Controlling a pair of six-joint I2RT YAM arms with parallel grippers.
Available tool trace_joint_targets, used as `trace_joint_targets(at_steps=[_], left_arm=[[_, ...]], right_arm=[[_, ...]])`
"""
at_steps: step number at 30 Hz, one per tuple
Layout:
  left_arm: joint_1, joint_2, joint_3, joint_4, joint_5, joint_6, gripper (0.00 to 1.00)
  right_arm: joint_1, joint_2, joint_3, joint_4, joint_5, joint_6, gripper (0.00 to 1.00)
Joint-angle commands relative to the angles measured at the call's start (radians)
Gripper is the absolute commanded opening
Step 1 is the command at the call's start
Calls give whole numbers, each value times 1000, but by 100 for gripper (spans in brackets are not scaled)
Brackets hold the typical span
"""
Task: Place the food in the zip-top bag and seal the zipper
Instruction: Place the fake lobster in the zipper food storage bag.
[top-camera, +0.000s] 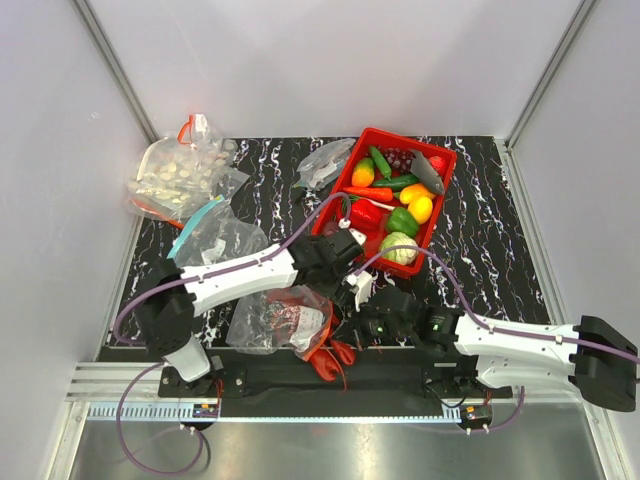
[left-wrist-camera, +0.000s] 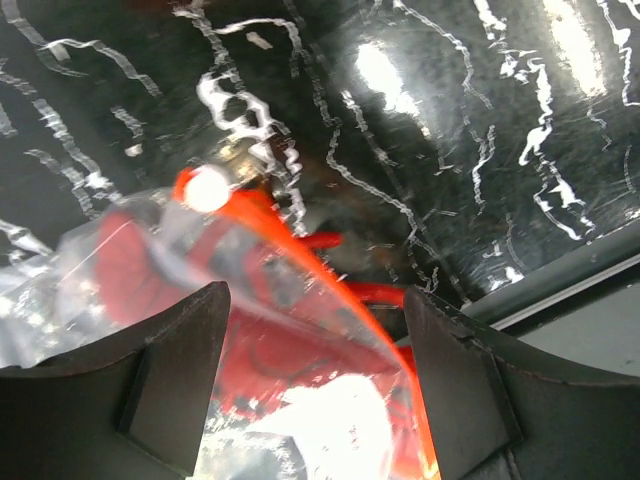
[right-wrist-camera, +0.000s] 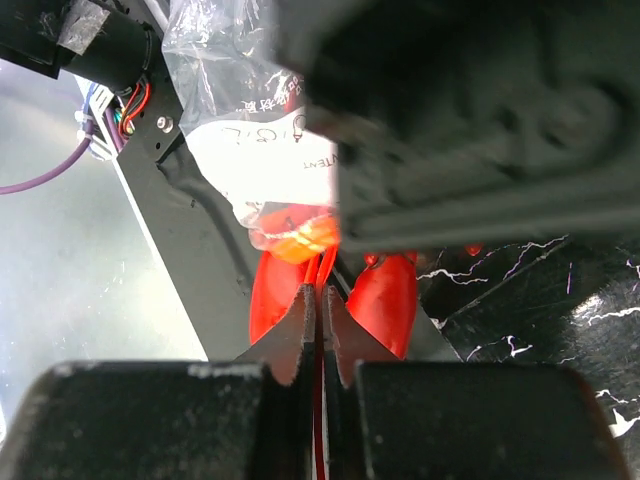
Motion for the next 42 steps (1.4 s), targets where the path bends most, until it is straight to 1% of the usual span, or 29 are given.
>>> trace_joint_targets(at_steps=[1, 6, 8, 11, 14, 15, 18, 19, 20, 21, 22, 24, 25, 27, 28, 29, 32, 35, 36, 38, 42], left_arm=[[22, 34, 12, 92, 54, 2, 76], [55, 67, 8, 95, 22, -13, 74], [59, 81, 3, 92, 10, -20, 70], [62, 107, 2, 86, -9, -32, 66], [67, 127, -27, 117, 11, -38, 54], [68, 130, -32, 123, 16, -40, 44], [71, 135, -43, 129, 8, -44, 21], [74, 126, -43, 131, 2, -43, 6], [79, 120, -46, 127, -9, -41, 1], [79, 111, -48, 132, -10, -27, 0], [81, 89, -46, 132, -12, -21, 0], [81, 61, -57, 144, -12, -1, 0], [81, 32, -61, 150, -10, 3, 0], [81, -7, -77, 164, -13, 16, 0], [81, -20, -81, 167, -16, 22, 0], [81, -29, -90, 170, -16, 28, 0], [81, -80, -118, 184, -21, 42, 0], [81, -150, -164, 227, 17, 60, 0], [79, -181, -173, 236, 22, 63, 0], [81, -209, -202, 262, 49, 69, 0], [81, -270, -229, 284, 59, 72, 0]], right_arm=[[4, -11, -15, 86, -21, -21, 0], [6, -42, -53, 99, -7, -5, 1], [6, -60, -61, 88, 13, -1, 2], [6, -77, -67, 89, 16, 2, 2], [6, -80, -70, 93, 16, 2, 4], [6, -78, -70, 88, 19, 5, 6], [6, -77, -71, 86, 22, 5, 11], [4, -77, -70, 86, 30, 10, 16], [6, -77, -76, 85, 36, 13, 21], [6, -81, -76, 79, 44, 22, 27], [6, -81, -79, 74, 65, 28, 41], [4, -88, -85, 59, 86, 53, 56], [4, -91, -88, 53, 108, 67, 69], [4, -100, -102, 48, 120, 105, 78], [4, -106, -110, 39, 163, 128, 80], [6, -111, -119, 37, 168, 160, 84], [4, -123, -159, 56, 191, 220, 87], [6, -123, -191, 65, 205, 257, 93], [6, -114, -197, 71, 206, 262, 98], [6, -101, -213, 109, 186, 259, 99], [6, -17, -214, 189, 136, 246, 100]])
